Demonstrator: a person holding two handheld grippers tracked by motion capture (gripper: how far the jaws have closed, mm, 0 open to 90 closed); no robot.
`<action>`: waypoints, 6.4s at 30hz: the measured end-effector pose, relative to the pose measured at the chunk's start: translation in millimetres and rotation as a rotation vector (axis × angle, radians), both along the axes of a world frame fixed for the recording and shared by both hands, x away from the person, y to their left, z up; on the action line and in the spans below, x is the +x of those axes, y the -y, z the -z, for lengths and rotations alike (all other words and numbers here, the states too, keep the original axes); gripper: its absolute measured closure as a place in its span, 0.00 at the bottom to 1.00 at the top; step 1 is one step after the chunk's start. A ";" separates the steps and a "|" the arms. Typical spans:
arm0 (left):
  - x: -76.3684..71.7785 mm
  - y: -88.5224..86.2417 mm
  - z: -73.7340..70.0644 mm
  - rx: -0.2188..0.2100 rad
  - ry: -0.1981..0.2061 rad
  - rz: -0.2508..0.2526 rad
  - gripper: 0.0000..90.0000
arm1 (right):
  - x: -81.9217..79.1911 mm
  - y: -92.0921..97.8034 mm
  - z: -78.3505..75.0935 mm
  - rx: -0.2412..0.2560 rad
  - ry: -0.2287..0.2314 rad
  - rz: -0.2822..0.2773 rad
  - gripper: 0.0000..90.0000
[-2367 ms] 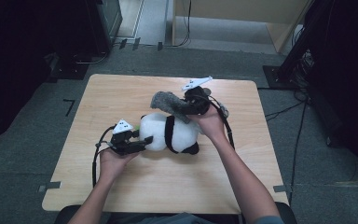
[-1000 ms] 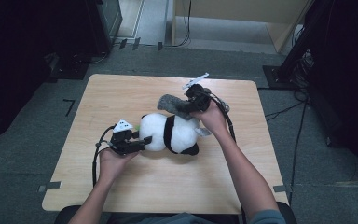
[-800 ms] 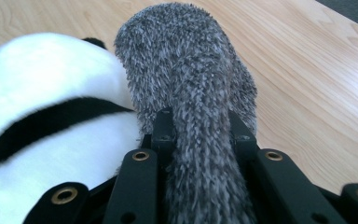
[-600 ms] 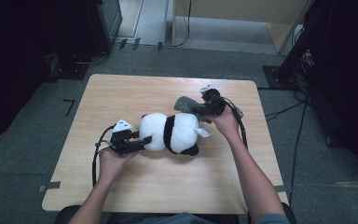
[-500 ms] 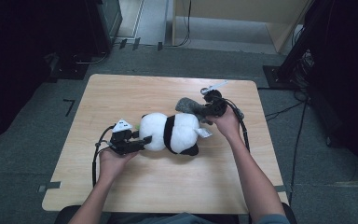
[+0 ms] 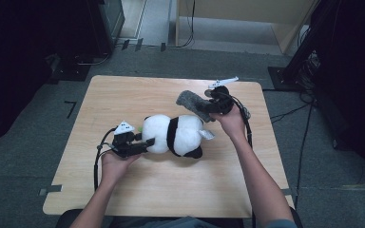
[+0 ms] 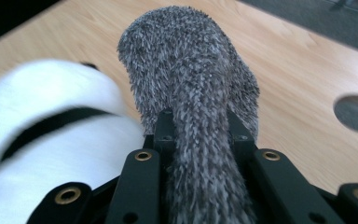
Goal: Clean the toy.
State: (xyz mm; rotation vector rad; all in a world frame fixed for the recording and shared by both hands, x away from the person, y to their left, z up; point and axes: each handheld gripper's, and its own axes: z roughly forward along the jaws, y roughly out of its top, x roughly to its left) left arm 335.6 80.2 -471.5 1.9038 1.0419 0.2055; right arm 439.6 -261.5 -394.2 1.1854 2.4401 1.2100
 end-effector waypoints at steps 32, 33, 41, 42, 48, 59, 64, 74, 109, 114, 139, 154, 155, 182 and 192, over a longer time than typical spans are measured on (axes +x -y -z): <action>1.4 1.7 -4.2 0.004 -0.013 -0.014 0.57 | -39.6 -119.0 8.5 -0.046 0.012 -0.232 0.80; 1.5 1.5 -4.4 0.004 -0.016 -0.015 0.57 | -40.2 -116.8 8.0 -0.052 0.009 -0.231 0.80; 1.9 1.8 -4.4 0.007 -0.021 -0.010 0.60 | -47.9 -96.6 7.4 -0.061 0.015 -0.214 0.80; 2.0 1.6 -4.4 0.007 -0.021 -0.010 0.60 | -49.1 -93.3 6.7 -0.064 0.020 -0.210 0.80; 2.3 0.9 -4.5 0.004 -0.022 -0.009 0.61 | -56.2 -68.5 1.2 -0.058 0.045 -0.174 0.80; 3.0 -0.1 -4.2 -0.006 -0.022 -0.009 0.62 | -64.4 -13.1 1.0 -0.004 0.057 -0.073 0.80; 2.9 -0.5 -3.6 -0.013 -0.019 -0.010 0.62 | -69.2 9.4 8.2 0.004 0.045 -0.024 0.80; 2.4 -1.2 -3.3 -0.025 -0.016 -0.009 0.62 | -73.7 20.4 12.7 0.010 0.037 0.012 0.81; 1.1 0.9 -7.1 -0.017 -0.039 -0.027 0.69 | -66.9 -118.5 13.8 -0.057 0.082 -0.227 0.81; 0.8 1.7 -7.1 -0.006 -0.033 -0.025 0.70 | -74.5 -106.9 14.3 -0.065 0.074 -0.230 0.81; 1.2 0.5 -7.4 -0.024 -0.026 -0.019 0.72 | -105.5 7.3 17.9 0.000 0.075 -0.112 0.83; 2.4 -0.8 -6.6 -0.033 -0.028 -0.021 0.73 | -109.1 30.9 31.4 0.027 0.054 -0.040 0.83; 2.2 -0.9 -6.6 -0.032 -0.028 -0.023 0.73 | -110.4 30.0 29.6 0.028 0.058 -0.046 0.84; -0.8 0.5 -7.6 -0.034 -0.006 -0.029 0.73 | -59.2 -109.4 -8.7 0.017 0.129 -0.192 0.83; -1.5 0.5 -7.3 -0.030 -0.005 -0.032 0.72 | -42.7 -127.2 12.2 -0.004 0.063 -0.201 0.80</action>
